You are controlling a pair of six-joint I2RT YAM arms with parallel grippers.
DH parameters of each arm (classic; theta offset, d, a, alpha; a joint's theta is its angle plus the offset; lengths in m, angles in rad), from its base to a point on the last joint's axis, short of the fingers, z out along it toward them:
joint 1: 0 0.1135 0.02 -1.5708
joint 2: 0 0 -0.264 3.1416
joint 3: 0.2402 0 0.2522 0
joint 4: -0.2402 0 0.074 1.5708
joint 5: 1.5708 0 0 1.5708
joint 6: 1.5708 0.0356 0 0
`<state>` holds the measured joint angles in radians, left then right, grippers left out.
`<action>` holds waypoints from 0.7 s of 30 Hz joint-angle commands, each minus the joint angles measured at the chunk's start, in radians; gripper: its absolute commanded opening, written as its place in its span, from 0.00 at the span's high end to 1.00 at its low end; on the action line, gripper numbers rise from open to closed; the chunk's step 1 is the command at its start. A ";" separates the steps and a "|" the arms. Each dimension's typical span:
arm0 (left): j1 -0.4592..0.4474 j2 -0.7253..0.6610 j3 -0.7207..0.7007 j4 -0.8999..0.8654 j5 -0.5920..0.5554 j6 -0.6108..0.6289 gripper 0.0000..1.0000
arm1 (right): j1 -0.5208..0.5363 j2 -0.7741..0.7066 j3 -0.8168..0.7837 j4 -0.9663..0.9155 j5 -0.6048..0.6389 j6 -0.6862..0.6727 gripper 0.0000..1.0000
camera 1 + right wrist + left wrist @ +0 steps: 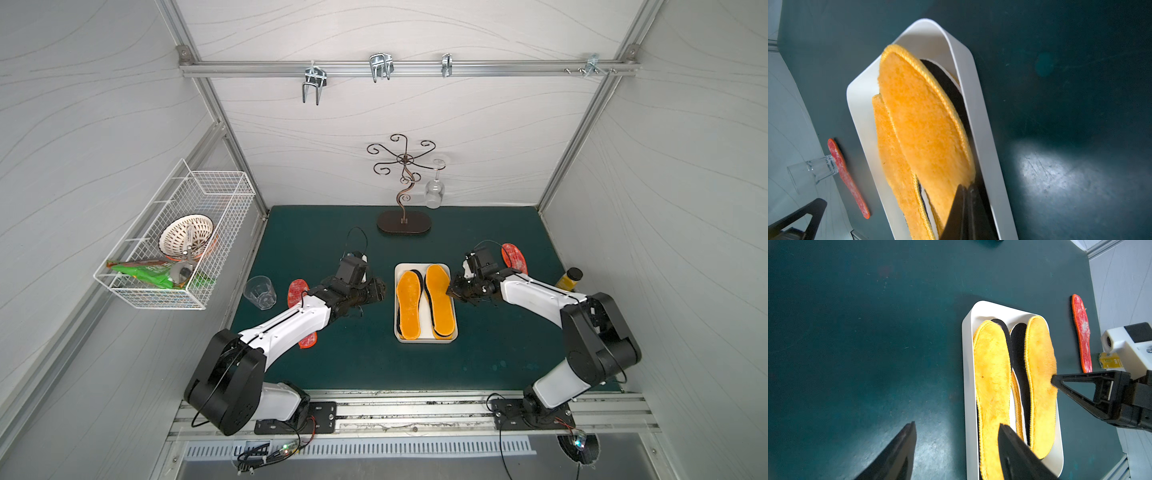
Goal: Put the insoles into the storage box
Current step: Place the insole in the storage box.
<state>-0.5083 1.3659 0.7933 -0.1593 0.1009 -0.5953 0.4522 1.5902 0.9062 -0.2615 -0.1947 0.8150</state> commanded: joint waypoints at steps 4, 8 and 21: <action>0.002 0.021 0.018 0.035 -0.001 -0.007 0.33 | 0.008 -0.003 -0.007 0.001 0.006 -0.003 1.00; 0.002 0.022 0.014 0.034 -0.001 -0.011 0.33 | 0.008 -0.006 -0.007 -0.001 0.015 -0.003 1.00; 0.002 0.041 0.025 0.033 0.003 -0.011 0.33 | 0.009 -0.008 -0.023 -0.023 0.018 0.006 1.00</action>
<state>-0.5083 1.3979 0.7933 -0.1589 0.1040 -0.6033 0.4526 1.5898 0.8955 -0.2623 -0.1909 0.8162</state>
